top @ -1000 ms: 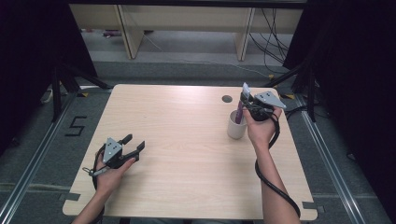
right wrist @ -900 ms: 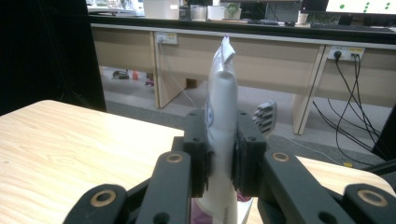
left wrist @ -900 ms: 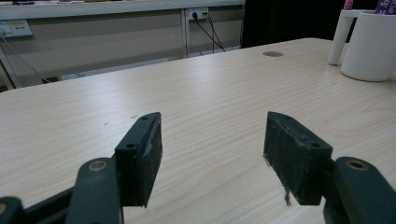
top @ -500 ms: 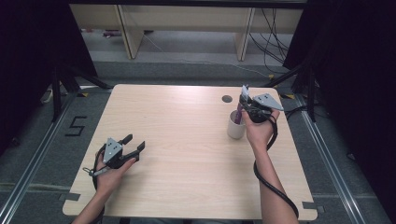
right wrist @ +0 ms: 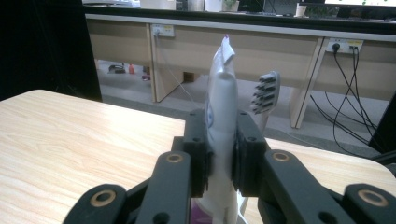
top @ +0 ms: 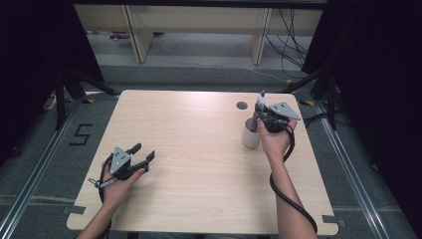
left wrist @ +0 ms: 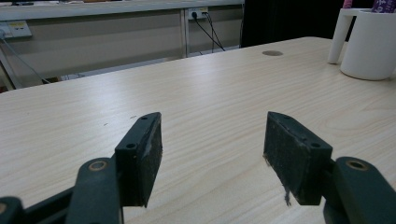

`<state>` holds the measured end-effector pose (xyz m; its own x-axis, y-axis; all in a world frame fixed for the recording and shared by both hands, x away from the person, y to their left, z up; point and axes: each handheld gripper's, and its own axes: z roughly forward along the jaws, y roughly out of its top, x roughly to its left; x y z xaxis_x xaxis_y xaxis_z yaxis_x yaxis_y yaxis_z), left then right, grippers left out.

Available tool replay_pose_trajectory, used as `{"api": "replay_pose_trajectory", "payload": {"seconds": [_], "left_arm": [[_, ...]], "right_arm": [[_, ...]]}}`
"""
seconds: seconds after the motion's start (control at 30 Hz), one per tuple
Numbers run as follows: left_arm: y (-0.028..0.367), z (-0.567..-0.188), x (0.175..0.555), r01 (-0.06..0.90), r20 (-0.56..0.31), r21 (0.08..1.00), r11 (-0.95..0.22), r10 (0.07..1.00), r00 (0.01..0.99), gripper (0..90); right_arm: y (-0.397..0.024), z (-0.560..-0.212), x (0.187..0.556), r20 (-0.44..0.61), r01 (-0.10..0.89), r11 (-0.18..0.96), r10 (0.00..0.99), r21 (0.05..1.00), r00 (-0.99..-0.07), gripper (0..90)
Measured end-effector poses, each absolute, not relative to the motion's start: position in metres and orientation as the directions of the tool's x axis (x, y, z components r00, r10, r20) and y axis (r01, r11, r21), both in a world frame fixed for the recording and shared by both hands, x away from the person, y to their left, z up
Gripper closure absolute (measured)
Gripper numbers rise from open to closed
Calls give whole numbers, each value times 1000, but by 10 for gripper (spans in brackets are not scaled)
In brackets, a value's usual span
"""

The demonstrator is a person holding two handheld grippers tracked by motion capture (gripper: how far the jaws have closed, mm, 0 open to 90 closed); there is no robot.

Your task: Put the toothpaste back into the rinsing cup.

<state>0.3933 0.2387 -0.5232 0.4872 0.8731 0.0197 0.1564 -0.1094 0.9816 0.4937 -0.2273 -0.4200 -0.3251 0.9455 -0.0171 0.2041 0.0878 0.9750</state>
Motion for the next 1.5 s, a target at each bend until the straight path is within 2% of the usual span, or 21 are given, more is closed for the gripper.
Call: {"api": "replay_pose_trajectory", "payload": {"seconds": [0.03, 0.17, 0.23, 0.3, 0.5, 0.8, 1.17, 1.43, 1.5], "left_arm": [[239, -523, 393, 156, 19, 982, -109, 873, 487, 372], [238, -523, 393, 156, 18, 982, -108, 873, 488, 372], [238, -523, 393, 156, 19, 982, -109, 872, 488, 372], [238, -523, 393, 157, 18, 982, -108, 873, 487, 372], [238, -523, 393, 156, 18, 982, -107, 873, 488, 372], [238, -523, 393, 157, 19, 982, -109, 873, 487, 372], [238, -523, 393, 155, 18, 982, -107, 873, 488, 372], [238, -523, 393, 154, 17, 982, -106, 872, 489, 372], [238, -523, 393, 153, 18, 982, -106, 872, 489, 372]], "right_arm": [[-226, -421, 492, 8, 216, 65, 948, 974, -318, 786], [-227, -423, 493, -24, 209, 96, 946, 973, -323, 786], [-225, -425, 493, 2, 215, 70, 947, 974, -320, 786], [-227, -426, 494, -34, 205, 105, 945, 973, -327, 786], [-225, -429, 493, -7, 218, 82, 946, 972, -323, 785], [-228, -431, 494, -35, 215, 113, 941, 970, -337, 785], [-227, -431, 489, -3, 233, 83, 946, 969, -324, 777], [-231, -430, 487, -36, 222, 117, 940, 968, -339, 775], [-229, -430, 484, -7, 240, 90, 945, 967, -327, 775]]}}
